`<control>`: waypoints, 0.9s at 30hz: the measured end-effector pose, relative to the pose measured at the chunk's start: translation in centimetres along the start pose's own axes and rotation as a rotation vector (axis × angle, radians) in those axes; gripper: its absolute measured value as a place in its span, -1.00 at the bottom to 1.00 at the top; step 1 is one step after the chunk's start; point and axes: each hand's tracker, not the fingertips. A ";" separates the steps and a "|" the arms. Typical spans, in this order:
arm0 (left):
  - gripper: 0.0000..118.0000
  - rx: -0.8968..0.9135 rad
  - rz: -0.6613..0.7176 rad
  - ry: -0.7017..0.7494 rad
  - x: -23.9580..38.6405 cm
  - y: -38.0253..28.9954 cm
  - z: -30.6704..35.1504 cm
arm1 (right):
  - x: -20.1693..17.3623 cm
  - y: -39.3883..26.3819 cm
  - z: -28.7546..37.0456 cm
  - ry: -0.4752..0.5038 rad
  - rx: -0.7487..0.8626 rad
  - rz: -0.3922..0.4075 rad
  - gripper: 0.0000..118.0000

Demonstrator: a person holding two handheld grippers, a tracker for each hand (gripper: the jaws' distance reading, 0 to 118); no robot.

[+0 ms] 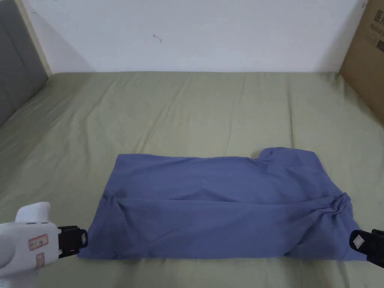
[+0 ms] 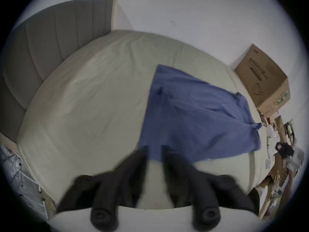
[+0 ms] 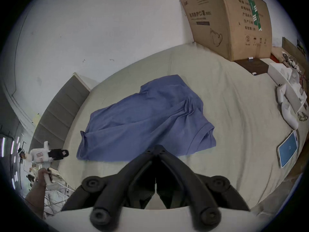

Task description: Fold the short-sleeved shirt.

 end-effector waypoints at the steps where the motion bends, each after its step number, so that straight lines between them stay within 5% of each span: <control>1: -0.09 -0.037 0.005 0.017 -0.4 0.3 -1.4 | 0.0 0.0 -0.1 0.005 -0.005 -0.003 -1.00; 4: 0.83 -0.063 0.006 0.023 -0.5 0.2 -4.7 | 0.0 -0.2 -0.3 0.011 -0.015 -0.010 -1.00; 11: 0.90 -0.127 -0.169 0.119 2.9 -1.3 -7.2 | 1.4 0.0 -1.4 -0.034 -0.030 -0.024 -1.00; 13: 0.43 -0.071 -0.201 0.074 3.7 -1.4 -5.4 | 2.1 0.2 -1.6 -0.052 -0.018 -0.026 -1.00; 15: -0.99 -0.025 -0.215 -0.004 4.3 -1.5 -3.7 | 2.6 0.3 -1.5 -0.046 -0.004 -0.027 -1.00; 19: -0.96 0.045 -0.214 0.041 3.8 -1.0 -0.9 | 5.1 1.2 -3.1 -0.090 -0.042 -0.083 -1.00; 20: -0.96 0.035 -0.208 0.031 3.4 -0.9 -0.7 | 5.6 1.5 -3.8 -0.123 -0.080 -0.086 -0.55; 22: -0.96 0.018 -0.191 0.019 2.5 -0.3 -0.9 | 7.8 1.9 -6.0 -0.181 -0.145 -0.099 0.72; 23: -0.96 0.013 -0.190 0.034 2.3 -0.3 -1.0 | 8.7 1.9 -6.9 -0.176 -0.138 -0.104 0.93; 27: -0.96 0.001 -0.169 0.036 1.8 -0.2 -1.5 | 10.0 2.6 -10.3 -0.198 -0.224 -0.147 0.92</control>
